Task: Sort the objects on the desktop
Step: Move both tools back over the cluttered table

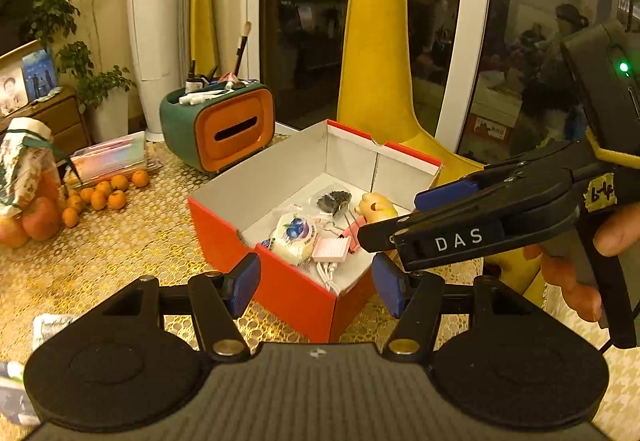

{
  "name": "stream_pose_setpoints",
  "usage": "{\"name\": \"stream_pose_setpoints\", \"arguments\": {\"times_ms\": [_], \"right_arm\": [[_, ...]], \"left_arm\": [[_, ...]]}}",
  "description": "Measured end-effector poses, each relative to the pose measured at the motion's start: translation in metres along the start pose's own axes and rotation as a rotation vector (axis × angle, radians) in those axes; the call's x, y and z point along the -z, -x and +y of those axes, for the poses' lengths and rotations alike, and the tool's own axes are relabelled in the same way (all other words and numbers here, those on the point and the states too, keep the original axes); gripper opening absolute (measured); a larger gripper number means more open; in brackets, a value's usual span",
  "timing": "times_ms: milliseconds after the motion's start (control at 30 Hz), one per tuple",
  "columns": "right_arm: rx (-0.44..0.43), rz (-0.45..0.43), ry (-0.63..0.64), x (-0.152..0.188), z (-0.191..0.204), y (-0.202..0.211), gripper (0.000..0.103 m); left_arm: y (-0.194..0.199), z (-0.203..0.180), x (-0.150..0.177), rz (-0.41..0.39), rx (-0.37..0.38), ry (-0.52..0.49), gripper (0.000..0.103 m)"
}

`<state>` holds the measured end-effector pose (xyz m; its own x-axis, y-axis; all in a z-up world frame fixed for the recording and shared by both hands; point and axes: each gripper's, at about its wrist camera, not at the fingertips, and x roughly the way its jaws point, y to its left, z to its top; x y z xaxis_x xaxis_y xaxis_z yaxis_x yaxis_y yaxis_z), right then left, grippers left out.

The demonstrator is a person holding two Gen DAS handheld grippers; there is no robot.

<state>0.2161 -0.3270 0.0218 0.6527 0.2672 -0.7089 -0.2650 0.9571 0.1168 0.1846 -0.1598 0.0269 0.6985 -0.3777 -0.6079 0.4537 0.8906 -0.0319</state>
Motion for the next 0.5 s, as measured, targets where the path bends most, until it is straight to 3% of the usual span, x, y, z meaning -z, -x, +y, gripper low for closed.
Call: {"name": "stream_pose_setpoints", "arguments": {"times_ms": [133, 233, 300, 500], "right_arm": [[-0.016, -0.025, 0.018, 0.008, 0.013, 0.007, 0.074], [-0.044, -0.037, 0.014, 0.013, 0.020, 0.012, 0.076], [-0.059, -0.041, -0.001, 0.016, 0.023, 0.014, 0.082], [-0.065, -0.049, -0.006, 0.022, 0.037, 0.016, 0.086]], "left_arm": [[0.015, 0.001, 0.015, -0.013, -0.016, -0.006, 0.060], [0.026, 0.006, 0.026, -0.023, -0.038, 0.001, 0.069], [0.033, 0.011, 0.033, -0.031, -0.049, 0.013, 0.071], [0.051, 0.029, 0.050, -0.030, -0.052, 0.073, 0.079]]}}
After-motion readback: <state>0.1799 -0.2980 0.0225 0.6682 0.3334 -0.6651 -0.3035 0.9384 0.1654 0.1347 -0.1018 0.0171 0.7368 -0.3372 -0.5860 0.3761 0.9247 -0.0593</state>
